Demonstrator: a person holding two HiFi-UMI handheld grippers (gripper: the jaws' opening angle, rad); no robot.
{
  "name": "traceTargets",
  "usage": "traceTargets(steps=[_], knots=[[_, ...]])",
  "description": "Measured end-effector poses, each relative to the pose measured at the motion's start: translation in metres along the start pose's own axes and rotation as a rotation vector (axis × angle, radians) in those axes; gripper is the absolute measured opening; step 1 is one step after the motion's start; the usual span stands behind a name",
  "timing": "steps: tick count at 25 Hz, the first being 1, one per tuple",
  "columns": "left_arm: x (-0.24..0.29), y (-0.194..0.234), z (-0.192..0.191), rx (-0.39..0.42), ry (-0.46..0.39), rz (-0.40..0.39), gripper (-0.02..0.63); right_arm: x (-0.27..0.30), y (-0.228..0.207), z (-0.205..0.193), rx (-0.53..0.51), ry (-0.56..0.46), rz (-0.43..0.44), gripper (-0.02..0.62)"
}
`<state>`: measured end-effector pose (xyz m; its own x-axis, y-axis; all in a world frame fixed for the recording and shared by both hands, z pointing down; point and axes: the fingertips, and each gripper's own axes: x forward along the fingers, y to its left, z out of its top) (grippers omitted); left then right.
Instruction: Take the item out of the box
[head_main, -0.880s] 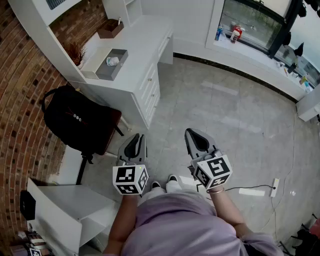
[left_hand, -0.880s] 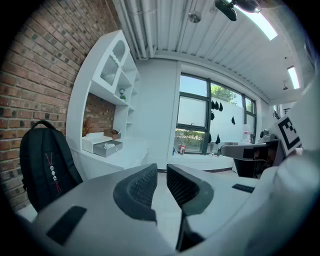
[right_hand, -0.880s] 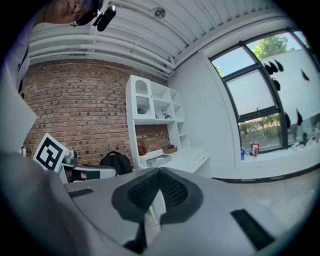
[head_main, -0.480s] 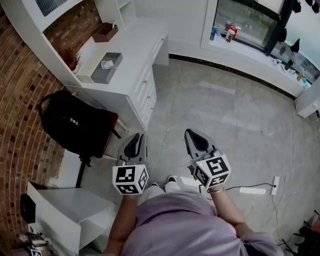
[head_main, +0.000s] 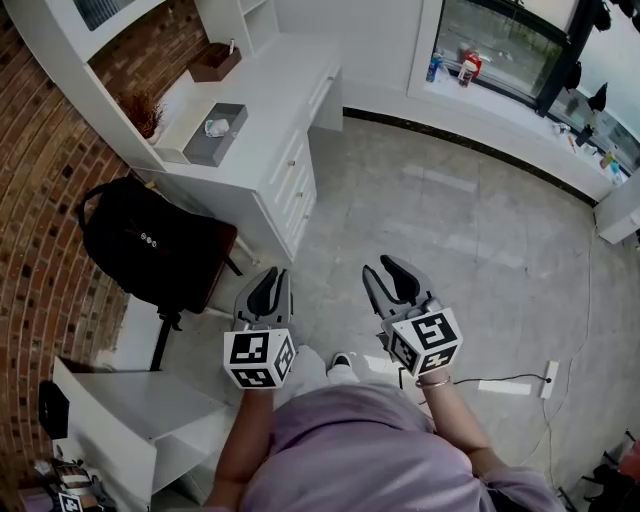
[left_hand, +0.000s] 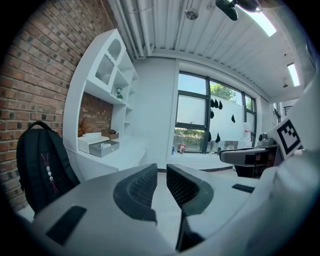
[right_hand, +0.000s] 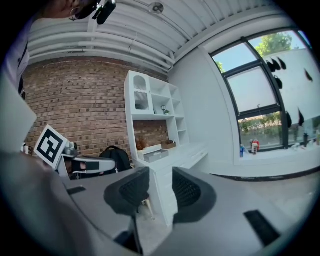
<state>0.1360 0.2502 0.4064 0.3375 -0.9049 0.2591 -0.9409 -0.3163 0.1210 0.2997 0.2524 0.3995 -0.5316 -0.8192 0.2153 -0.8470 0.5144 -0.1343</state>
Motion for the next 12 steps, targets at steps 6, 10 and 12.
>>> traceTargets(steps=[6,10,12], knots=[[0.014,0.011,0.001,0.001,0.010,0.001,0.055,0.019,-0.001,-0.002,0.013,0.025,0.021,0.187],[0.030,0.026,0.003,-0.005,0.014,-0.004,0.055,0.041,-0.003,0.001,0.014,0.037,0.028,0.212],[0.042,0.035,0.004,-0.009,0.016,-0.007,0.055,0.056,-0.004,0.002,0.013,0.041,0.029,0.219]])
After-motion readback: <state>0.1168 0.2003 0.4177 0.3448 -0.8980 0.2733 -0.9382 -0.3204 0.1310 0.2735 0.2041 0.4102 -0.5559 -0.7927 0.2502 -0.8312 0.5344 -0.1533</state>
